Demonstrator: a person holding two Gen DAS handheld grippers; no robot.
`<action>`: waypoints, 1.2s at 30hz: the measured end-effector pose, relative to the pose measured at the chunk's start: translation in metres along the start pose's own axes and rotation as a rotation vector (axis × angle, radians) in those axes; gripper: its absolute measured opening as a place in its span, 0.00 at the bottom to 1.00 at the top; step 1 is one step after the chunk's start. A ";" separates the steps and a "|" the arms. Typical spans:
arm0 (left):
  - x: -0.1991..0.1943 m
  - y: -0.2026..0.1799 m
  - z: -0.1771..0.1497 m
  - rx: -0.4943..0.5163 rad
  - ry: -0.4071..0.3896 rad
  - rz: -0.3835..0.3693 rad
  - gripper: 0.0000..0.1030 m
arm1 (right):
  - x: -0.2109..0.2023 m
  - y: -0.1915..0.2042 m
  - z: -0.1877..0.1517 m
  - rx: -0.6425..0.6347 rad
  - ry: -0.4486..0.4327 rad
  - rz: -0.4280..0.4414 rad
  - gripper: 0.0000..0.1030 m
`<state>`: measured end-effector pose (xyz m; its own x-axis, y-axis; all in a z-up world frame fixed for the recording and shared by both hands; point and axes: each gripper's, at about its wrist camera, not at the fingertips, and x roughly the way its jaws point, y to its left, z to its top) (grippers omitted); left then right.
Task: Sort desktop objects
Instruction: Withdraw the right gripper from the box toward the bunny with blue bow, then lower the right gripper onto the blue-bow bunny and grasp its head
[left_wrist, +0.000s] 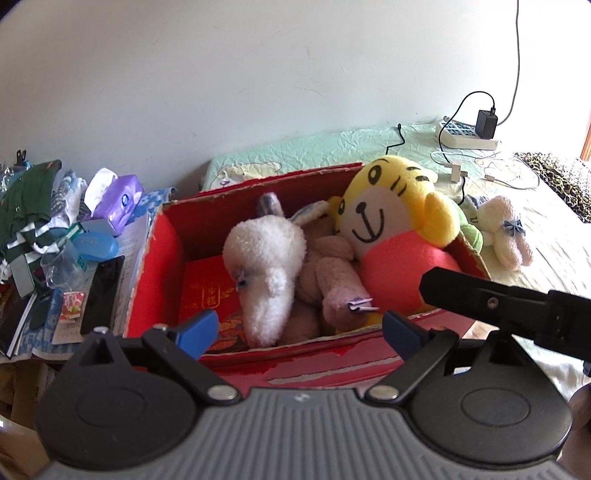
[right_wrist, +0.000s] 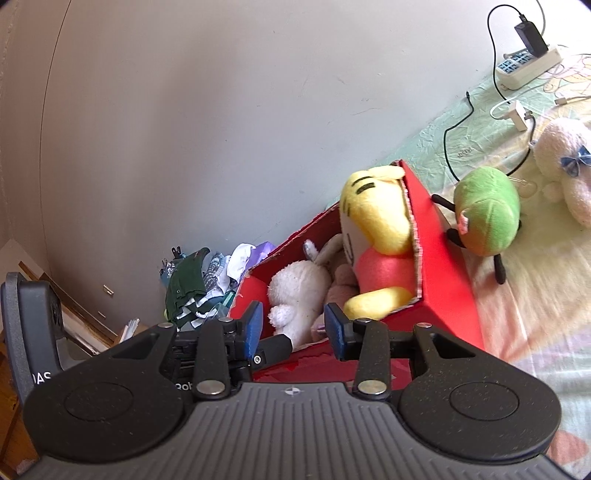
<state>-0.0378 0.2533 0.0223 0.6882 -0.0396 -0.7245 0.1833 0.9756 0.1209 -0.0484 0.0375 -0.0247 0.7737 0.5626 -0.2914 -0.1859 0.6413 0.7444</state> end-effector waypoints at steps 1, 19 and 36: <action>-0.001 -0.003 0.000 -0.002 0.001 0.004 0.92 | -0.003 -0.003 0.001 0.001 0.002 0.005 0.40; -0.031 -0.088 0.010 -0.034 -0.050 -0.128 0.93 | -0.063 -0.083 0.043 0.034 0.073 0.007 0.41; 0.039 -0.205 0.024 -0.123 0.054 -0.415 0.97 | -0.115 -0.200 0.088 0.184 0.084 -0.152 0.42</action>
<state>-0.0321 0.0469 -0.0144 0.5350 -0.4259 -0.7296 0.3497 0.8978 -0.2677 -0.0474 -0.2010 -0.0871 0.7299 0.5133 -0.4514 0.0479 0.6204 0.7828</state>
